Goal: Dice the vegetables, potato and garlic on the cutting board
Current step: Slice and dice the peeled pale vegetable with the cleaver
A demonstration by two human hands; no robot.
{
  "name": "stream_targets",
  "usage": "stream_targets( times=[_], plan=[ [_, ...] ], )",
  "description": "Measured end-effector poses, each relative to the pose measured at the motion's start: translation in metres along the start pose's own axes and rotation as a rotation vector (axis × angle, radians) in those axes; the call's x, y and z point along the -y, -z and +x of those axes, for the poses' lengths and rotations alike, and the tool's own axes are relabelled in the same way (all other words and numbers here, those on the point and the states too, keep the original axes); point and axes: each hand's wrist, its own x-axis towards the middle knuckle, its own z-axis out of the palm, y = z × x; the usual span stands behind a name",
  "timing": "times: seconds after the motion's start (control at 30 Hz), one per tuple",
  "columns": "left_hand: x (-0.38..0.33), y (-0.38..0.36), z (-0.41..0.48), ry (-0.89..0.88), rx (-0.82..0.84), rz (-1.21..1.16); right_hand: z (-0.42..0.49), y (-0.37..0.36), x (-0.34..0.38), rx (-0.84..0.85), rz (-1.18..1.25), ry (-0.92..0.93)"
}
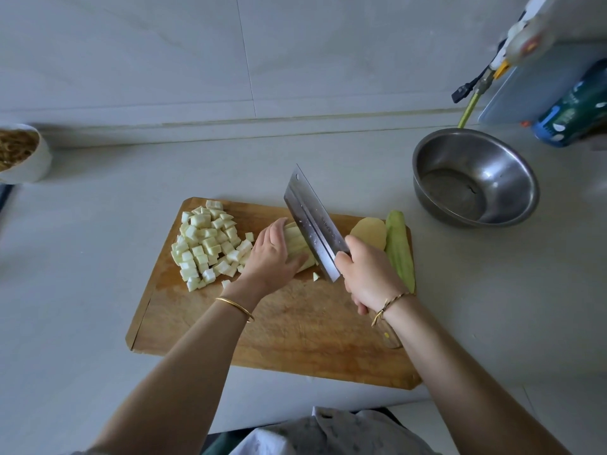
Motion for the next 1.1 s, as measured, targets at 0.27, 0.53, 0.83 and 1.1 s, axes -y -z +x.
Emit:
stream_targets(
  times=[0.27, 0.53, 0.83, 1.1],
  plan=[
    [0.004, -0.004, -0.001, -0.141, -0.044, 0.132, 0.013, 0.009, 0.014, 0.099, -0.077, -0.043],
    [0.005, -0.006, 0.002, -0.134, -0.044, 0.129, 0.023, 0.019, 0.033, 0.201, -0.133, -0.059],
    [0.006, -0.010, 0.000, -0.098, -0.070, 0.093, 0.031, -0.018, 0.020, 0.126, -0.210, -0.028],
    [0.006, -0.005, -0.002, -0.053, -0.062, 0.032, 0.025, -0.042, -0.001, -0.014, -0.184, -0.008]
  ],
)
